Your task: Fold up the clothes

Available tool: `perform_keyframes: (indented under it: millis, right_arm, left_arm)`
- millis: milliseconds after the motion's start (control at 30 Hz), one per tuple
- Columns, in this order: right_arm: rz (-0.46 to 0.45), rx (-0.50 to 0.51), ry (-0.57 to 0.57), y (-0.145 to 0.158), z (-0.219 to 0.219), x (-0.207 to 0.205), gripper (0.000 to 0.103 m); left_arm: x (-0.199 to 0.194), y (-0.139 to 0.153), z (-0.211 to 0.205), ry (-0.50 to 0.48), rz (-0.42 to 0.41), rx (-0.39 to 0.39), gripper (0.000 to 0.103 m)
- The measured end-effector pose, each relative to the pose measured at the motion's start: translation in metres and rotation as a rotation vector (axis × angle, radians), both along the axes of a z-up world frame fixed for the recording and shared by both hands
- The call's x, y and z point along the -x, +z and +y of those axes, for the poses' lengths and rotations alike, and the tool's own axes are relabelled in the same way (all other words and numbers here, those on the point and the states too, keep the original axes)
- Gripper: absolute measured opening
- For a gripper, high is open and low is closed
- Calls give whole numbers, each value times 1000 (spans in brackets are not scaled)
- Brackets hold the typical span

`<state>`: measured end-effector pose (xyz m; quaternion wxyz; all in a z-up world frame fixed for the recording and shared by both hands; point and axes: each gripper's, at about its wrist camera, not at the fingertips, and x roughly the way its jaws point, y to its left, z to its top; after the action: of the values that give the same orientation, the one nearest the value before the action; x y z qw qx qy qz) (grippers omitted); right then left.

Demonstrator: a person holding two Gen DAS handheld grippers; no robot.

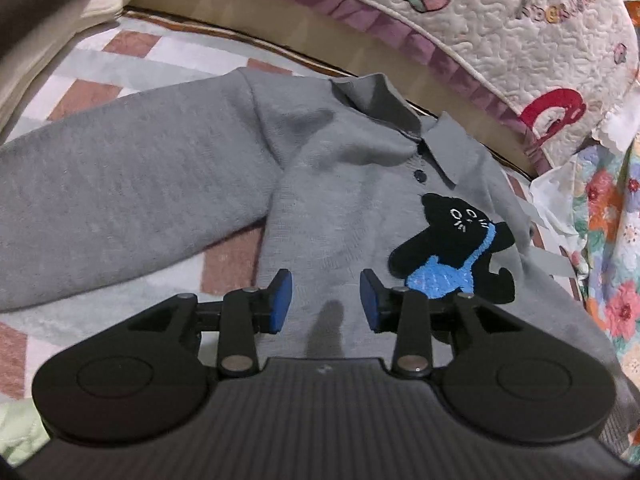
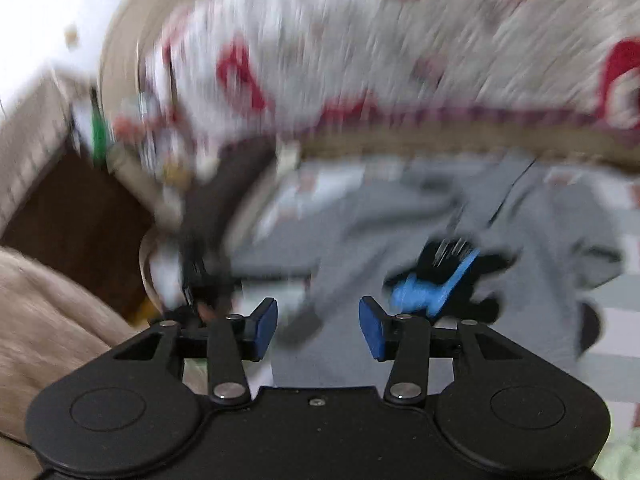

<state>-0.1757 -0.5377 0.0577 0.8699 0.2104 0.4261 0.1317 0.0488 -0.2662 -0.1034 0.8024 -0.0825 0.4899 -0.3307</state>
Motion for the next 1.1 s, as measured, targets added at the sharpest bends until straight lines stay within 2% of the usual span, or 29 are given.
perform_keyframes:
  millis: [100, 200, 333, 433, 467, 500, 533, 567, 700, 900, 933, 967, 1033, 1100]
  right_arm:
    - [161, 6, 142, -58, 35, -42, 51]
    - [303, 4, 232, -105, 63, -50, 51]
    - [392, 110, 253, -134, 80, -46, 55]
    - [391, 115, 222, -150, 89, -50, 67]
    - [390, 116, 209, -155, 93, -52, 67]
    - [387, 119, 198, -160, 97, -55, 63]
    - [370, 136, 203, -161, 99, -55, 42]
    - [332, 125, 222, -150, 99, -49, 9]
    - [185, 84, 294, -107, 95, -24, 8]
    - [99, 196, 414, -21, 93, 33, 5]
    - [89, 240, 427, -18, 97, 39, 5]
    - [103, 327, 401, -27, 99, 39, 5]
    - [142, 498, 330, -48, 97, 40, 5]
    - [132, 596, 256, -57, 88, 43, 5]
  left_arm:
    - [7, 0, -1, -37, 16, -16, 38]
    - [11, -4, 0, -87, 57, -74, 42]
    - [15, -14, 1, -153, 126, -132, 45]
    - [15, -26, 0, -165, 178, -143, 47]
    - [15, -29, 0, -164, 184, -143, 47]
    - [15, -32, 0, -160, 185, -145, 48]
    - [15, -33, 0, -154, 183, -148, 48]
    - [15, -33, 0, -147, 180, -149, 48]
    - [16, -23, 8, -160, 149, -110, 47]
    - [21, -19, -1, -239, 157, -54, 48]
    - [22, -19, -3, -253, 158, -45, 48]
    - [22, -18, -4, -266, 160, -35, 48]
    - [24, -17, -8, -293, 163, -17, 48]
    - [26, -16, -11, -321, 166, 2, 48]
